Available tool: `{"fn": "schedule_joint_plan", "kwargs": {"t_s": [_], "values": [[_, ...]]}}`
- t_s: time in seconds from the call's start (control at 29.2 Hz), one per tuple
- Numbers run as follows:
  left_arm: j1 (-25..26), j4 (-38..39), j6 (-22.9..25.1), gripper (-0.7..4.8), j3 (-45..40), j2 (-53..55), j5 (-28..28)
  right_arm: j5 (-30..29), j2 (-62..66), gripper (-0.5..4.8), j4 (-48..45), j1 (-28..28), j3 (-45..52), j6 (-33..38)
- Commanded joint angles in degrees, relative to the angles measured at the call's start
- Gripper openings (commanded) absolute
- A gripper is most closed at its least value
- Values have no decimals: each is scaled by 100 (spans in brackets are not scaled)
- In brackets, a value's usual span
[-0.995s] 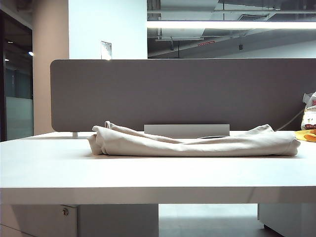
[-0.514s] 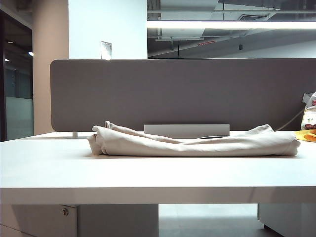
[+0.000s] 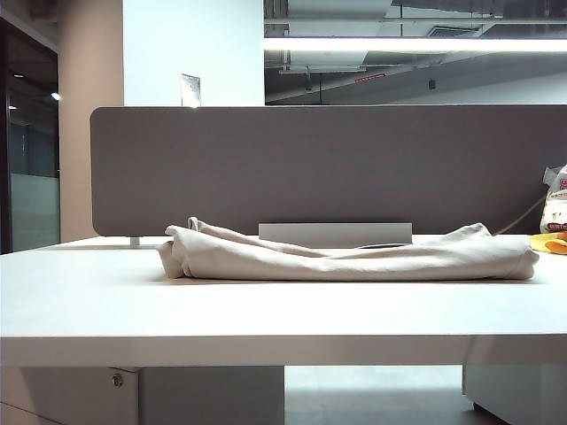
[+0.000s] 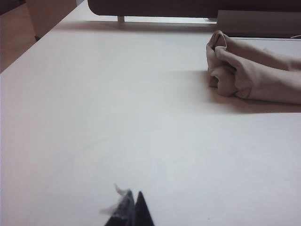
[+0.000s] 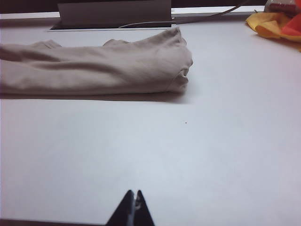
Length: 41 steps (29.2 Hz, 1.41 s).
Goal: Fold the bottom side of the T-shirt horizontally towards the center, about one-third of the way, then fold the sleeve back towards the center, creating a straight line along the edge of the T-shirt, and finally fold the bottom of the T-shirt up towards the top, creating a neat rectangle.
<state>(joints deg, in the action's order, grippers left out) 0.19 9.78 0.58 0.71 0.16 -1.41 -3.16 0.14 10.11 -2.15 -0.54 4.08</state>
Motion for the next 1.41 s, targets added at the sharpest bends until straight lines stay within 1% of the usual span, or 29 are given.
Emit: {"fn": "schedule_joint_plan", "kwargs": {"t_s": [0.03, 0.17, 1.41], "values": [[4, 39, 26, -5, -31, 2, 11, 70, 2, 0, -22, 7, 24, -186], [4, 42, 26, -5, -31, 2, 11, 94, 2, 0, -24, 11, 24, -341], [4, 39, 26, -5, -31, 2, 11, 87, 2, 0, -48, 11, 22, -345]]}}
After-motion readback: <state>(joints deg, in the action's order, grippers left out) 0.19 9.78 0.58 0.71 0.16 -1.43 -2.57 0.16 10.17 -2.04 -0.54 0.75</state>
